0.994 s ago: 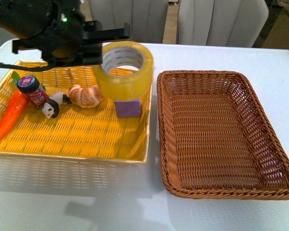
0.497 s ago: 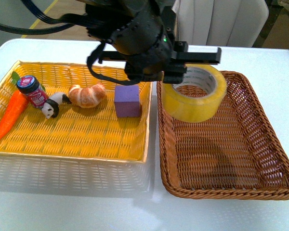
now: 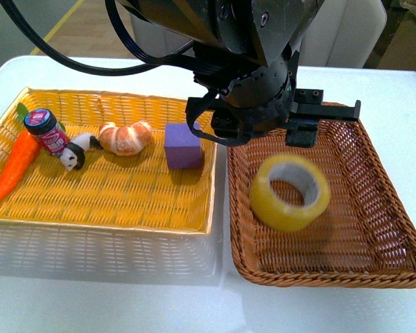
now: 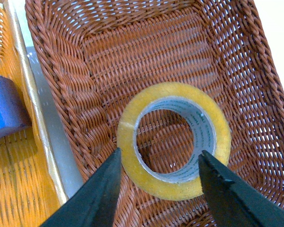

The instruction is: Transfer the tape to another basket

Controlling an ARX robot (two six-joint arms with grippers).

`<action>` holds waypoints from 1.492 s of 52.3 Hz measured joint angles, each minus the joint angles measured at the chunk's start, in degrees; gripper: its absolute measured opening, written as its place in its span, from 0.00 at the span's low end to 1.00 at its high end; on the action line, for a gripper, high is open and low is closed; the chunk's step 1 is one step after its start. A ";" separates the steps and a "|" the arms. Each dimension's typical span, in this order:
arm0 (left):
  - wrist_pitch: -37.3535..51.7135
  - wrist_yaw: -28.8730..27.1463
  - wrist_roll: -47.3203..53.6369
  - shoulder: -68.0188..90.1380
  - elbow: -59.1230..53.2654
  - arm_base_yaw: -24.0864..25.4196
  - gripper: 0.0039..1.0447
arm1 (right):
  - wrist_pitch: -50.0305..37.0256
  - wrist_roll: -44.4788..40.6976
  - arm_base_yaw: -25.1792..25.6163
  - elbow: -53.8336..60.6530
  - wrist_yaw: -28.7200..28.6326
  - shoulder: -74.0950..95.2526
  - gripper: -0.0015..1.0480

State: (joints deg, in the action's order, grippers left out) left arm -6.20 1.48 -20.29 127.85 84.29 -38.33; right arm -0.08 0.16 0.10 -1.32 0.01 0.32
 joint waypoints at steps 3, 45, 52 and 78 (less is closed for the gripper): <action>0.66 -0.02 -0.24 0.00 0.00 -0.02 0.58 | 0.00 0.00 0.00 0.00 0.00 0.00 0.91; 59.87 -17.14 18.69 -59.56 -70.07 22.08 0.29 | 0.00 0.00 0.00 0.00 0.00 0.00 0.91; 58.18 -14.40 19.21 -64.57 -73.68 25.00 0.08 | 0.00 0.00 0.00 0.00 0.00 0.00 0.91; 44.44 -2.08 19.67 -88.26 -83.47 37.77 0.01 | 0.00 0.02 0.00 0.00 0.02 0.00 0.91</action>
State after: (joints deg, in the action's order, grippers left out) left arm 38.24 -0.60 -0.62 39.59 0.82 -0.56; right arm -0.08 0.19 0.10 -1.32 0.03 0.32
